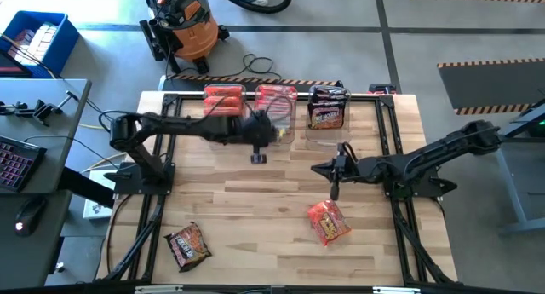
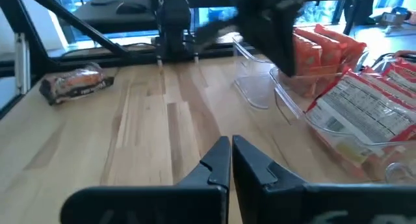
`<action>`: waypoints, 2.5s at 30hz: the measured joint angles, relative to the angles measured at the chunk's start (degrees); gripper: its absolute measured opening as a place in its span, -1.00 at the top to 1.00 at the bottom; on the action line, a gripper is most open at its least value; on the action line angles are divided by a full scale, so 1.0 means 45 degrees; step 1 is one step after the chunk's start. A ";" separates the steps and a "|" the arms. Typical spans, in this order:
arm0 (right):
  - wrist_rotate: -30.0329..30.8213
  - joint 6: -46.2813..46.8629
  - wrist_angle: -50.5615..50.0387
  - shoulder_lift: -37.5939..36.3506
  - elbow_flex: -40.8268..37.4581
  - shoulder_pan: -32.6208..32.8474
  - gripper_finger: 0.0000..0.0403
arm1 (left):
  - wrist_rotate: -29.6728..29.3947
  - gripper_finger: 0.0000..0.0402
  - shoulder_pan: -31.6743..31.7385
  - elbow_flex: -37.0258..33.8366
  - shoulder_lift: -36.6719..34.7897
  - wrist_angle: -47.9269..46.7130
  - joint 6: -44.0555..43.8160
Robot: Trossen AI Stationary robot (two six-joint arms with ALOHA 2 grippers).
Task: Sort Maruchan noodles
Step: Put the black noodle pack into the right transparent bin
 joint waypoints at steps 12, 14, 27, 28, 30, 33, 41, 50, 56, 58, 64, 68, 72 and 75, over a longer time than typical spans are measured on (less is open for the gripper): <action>0.0047 -0.0474 -0.0038 0.0844 0.0000 0.0752 1.00 | -0.1686 1.00 -0.5042 0.0012 -0.0241 -0.4186 -0.5703; 0.0047 -0.0474 -0.0033 0.0966 0.0000 0.0841 1.00 | -0.1692 1.00 -0.5851 0.0012 -0.0241 -0.5022 -0.7255; 0.0021 -0.0474 0.0028 0.1256 0.0000 0.0895 1.00 | -0.1799 1.00 -1.0715 0.0012 -0.0309 -0.8595 -1.7113; 0.0006 -0.0469 0.0038 0.1256 0.0000 0.0895 1.00 | -0.1804 1.00 -1.0953 0.0012 -0.0309 -0.8974 -1.7884; -0.0006 -0.0474 0.0047 0.1256 0.0000 0.0895 1.00 | -0.1805 1.00 -1.1317 -0.0033 -0.0297 -0.9781 -1.9327; -0.0004 -0.0474 0.0113 0.1256 0.0000 0.0895 1.00 | -0.1430 1.00 -1.1612 -0.0406 -0.0256 -1.0511 -2.0920; -0.0057 -0.0178 0.0112 0.1256 0.0000 0.0895 1.00 | 0.2241 1.00 -1.1845 -0.1834 -0.0231 -0.8999 -2.1066; -0.0067 -0.0328 0.0102 0.1256 0.0000 0.0895 1.00 | 0.6248 1.00 -1.2851 -0.1805 -0.0192 -0.8615 -2.1714; -0.0080 -0.0333 0.0097 0.1251 0.0000 0.0895 1.00 | 0.6241 1.00 -1.3266 -0.1805 0.0219 -0.7817 -2.2374; -0.0125 -0.0337 0.0074 0.1251 0.0000 0.0895 1.00 | 0.6176 1.00 -1.3275 -0.1805 0.0390 -0.7179 -2.2376; -0.0480 -0.0268 0.0067 0.1251 0.0000 0.0895 1.00 | 0.5590 1.00 -1.3104 -0.1798 0.0736 -0.5815 -2.1824; -0.0551 -0.0262 0.0103 0.1251 0.0000 0.0895 1.00 | 0.5202 1.00 -1.2649 -0.1738 0.0921 -0.5679 -2.0999; -0.0548 -0.0227 0.0158 0.1251 0.0000 0.0895 1.00 | 0.3795 1.00 -1.1957 -0.1741 0.0963 -0.5527 -2.0039; -0.0587 -0.0175 0.0165 0.1251 0.0000 0.0895 1.00 | 0.2350 1.00 -1.1318 -0.1749 0.0973 -0.5092 -1.9162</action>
